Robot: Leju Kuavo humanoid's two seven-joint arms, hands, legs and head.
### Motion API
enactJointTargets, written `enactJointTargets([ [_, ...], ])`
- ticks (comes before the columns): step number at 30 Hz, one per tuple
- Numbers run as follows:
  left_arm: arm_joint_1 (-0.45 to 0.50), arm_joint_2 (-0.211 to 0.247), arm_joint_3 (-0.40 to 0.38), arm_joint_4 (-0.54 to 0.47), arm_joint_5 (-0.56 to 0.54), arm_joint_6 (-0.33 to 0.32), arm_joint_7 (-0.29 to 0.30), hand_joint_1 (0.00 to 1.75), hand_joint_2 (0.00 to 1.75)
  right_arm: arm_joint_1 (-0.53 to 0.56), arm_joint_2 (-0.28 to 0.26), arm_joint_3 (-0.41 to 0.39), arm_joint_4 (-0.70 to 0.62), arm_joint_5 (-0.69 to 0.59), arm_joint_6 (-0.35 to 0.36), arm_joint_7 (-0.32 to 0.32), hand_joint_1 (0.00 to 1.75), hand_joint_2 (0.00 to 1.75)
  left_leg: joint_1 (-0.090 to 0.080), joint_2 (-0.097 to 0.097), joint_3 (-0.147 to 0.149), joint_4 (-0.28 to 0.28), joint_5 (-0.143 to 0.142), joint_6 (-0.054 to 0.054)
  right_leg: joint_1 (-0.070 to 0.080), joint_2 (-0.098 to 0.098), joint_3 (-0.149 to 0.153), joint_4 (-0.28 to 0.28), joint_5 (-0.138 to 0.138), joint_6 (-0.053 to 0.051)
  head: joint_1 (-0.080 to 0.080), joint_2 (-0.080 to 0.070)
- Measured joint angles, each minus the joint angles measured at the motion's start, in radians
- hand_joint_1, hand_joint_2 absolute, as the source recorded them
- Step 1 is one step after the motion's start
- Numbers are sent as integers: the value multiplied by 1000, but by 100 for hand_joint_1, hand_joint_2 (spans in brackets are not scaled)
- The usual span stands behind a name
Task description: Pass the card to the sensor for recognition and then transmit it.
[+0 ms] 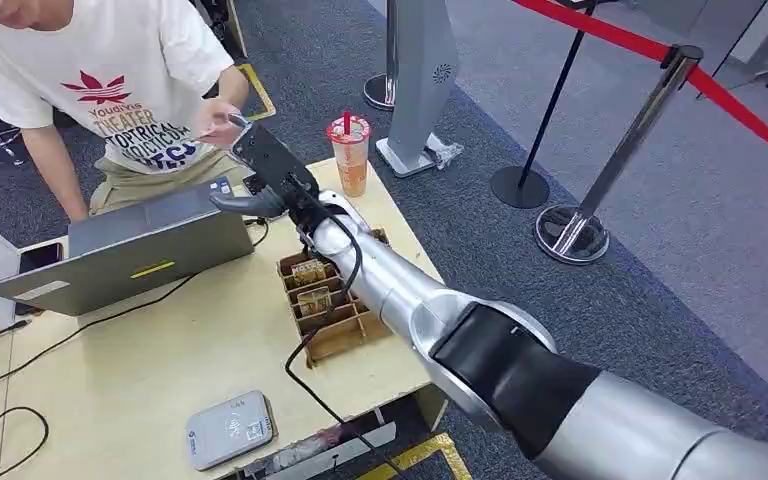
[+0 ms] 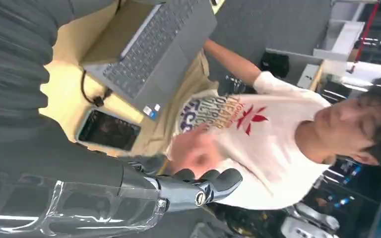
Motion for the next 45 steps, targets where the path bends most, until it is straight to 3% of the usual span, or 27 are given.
enactJointTargets([
  [6,8,0,0,0,11,1,-13,0,0,86,-5,14,-171,166,-139,-27,0,175,0,0,0,0,0,0,0,0,0,0,0,0,0,0],
  [11,13,0,2,0,14,0,-21,0,0,199,-47,38,-355,341,-225,-19,0,175,0,0,0,0,0,0,0,0,0,0,0,0,0,0],
  [21,16,0,6,0,26,-3,-26,0,0,428,-130,42,-596,588,-299,48,0,175,0,0,0,0,0,0,0,0,0,-1,0,0,0,0],
  [27,16,0,6,0,26,-5,-31,0,0,544,-173,0,-680,675,-336,74,0,175,0,0,0,0,0,0,0,0,0,-1,0,0,0,0],
  [30,16,0,6,0,26,-5,-31,0,0,589,-190,-25,-700,718,-351,91,9,175,0,0,0,0,0,0,0,0,0,-1,0,0,0,0],
  [31,16,0,6,0,28,-5,-32,0,0,603,-195,-33,-706,734,-355,97,19,175,0,0,0,0,0,0,0,0,0,-1,0,0,0,0],
  [36,16,0,6,0,26,-5,-33,0,0,675,-215,-76,-736,802,-376,128,31,175,0,0,0,0,0,0,0,0,0,-1,0,0,0,0],
  [38,16,0,6,0,26,-5,-32,0,0,697,-219,-91,-747,819,-376,137,56,175,0,0,0,0,0,0,0,0,0,-1,0,0,0,0],
  [39,16,0,6,0,26,-5,-32,0,0,706,-220,-96,-751,825,-376,144,59,175,0,0,0,0,0,0,0,0,0,-1,0,0,0,0],
  [40,16,0,6,0,26,-5,-32,0,0,713,-222,-101,-754,829,-376,146,108,175,0,0,0,0,0,0,0,0,0,-1,0,0,0,0],
  [41,16,0,6,0,26,-5,-32,0,0,721,-224,-106,-757,831,-375,148,117,175,0,0,0,0,0,0,0,0,0,-1,0,0,0,0],
  [42,16,0,6,0,26,-5,-32,0,0,727,-225,-111,-760,832,-375,151,117,175,0,0,0,0,0,0,0,0,0,-1,0,0,0,0],
  [43,16,0,6,0,26,-5,-31,0,0,732,-225,-116,-762,833,-374,153,101,175,0,0,0,0,0,0,0,0,0,-1,0,0,0,0],
  [45,16,1,6,0,26,-5,-31,0,0,739,-228,-119,-762,843,-374,154,99,175,0,0,0,0,0,0,0,0,0,-1,0,0,0,0],
])
